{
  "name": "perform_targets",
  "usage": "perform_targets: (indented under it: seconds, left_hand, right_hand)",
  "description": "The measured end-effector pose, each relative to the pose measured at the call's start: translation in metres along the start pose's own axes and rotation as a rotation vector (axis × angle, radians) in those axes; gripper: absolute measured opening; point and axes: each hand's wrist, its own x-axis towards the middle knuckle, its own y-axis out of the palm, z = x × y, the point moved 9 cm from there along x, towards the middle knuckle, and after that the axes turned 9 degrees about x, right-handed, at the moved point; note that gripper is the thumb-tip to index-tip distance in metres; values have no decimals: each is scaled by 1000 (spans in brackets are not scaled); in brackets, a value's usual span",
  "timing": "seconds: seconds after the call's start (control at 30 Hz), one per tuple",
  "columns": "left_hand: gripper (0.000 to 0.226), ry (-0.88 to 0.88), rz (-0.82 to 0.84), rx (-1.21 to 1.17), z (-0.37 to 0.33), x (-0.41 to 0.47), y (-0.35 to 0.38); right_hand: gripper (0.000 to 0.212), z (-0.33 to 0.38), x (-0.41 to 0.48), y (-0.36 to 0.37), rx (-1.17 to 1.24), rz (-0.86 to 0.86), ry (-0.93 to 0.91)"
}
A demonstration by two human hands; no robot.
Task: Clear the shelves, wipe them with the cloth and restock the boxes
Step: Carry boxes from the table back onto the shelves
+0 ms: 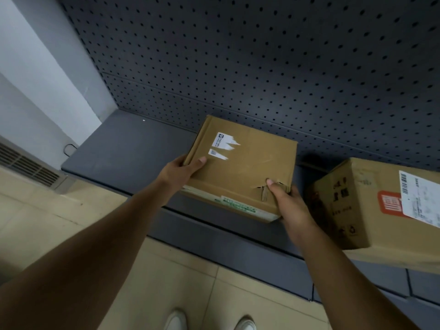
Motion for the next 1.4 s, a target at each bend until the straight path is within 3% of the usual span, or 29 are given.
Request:
perform_targets:
  seconds: [0.1,0.3,0.47,0.57,0.83,0.97,1.13,1.27,1.4]
  left_hand:
    - [65,-10,23,-19,3,1,2]
    - [60,6,8,-22,11,-14,-2]
    - [44,29,-7,-42,9,-38,-8]
    - [45,38,-30,-35,10,-53,-15]
    - [81,61,-74,-13,-19,-109,-47]
    - [62,74,-74,3,-45,-138,-59]
    - [66,121,-67,5,-77,-161,-80]
    - [51,172,-26,-4,-117,-181,-86]
    - [52,214,29,26,-134,-200,-82]
  right_hand:
    - [65,-2,2,0,49,18,13]
    - [59,0,-9,2,28,24,7]
    - [76,5,-32,0,0,29,-3]
    - [65,16,-52,-3,-41,23,-37]
    - [68,58,-110,-13,-62,25,-85]
    - [70,83,-135,-19,-48,19,-98]
    - [69,124,-177,-25,-9,7,-143]
    - [71,152,-208,-34,12,-45,-186]
    - [54,159,-245,-50,16,-53,-213]
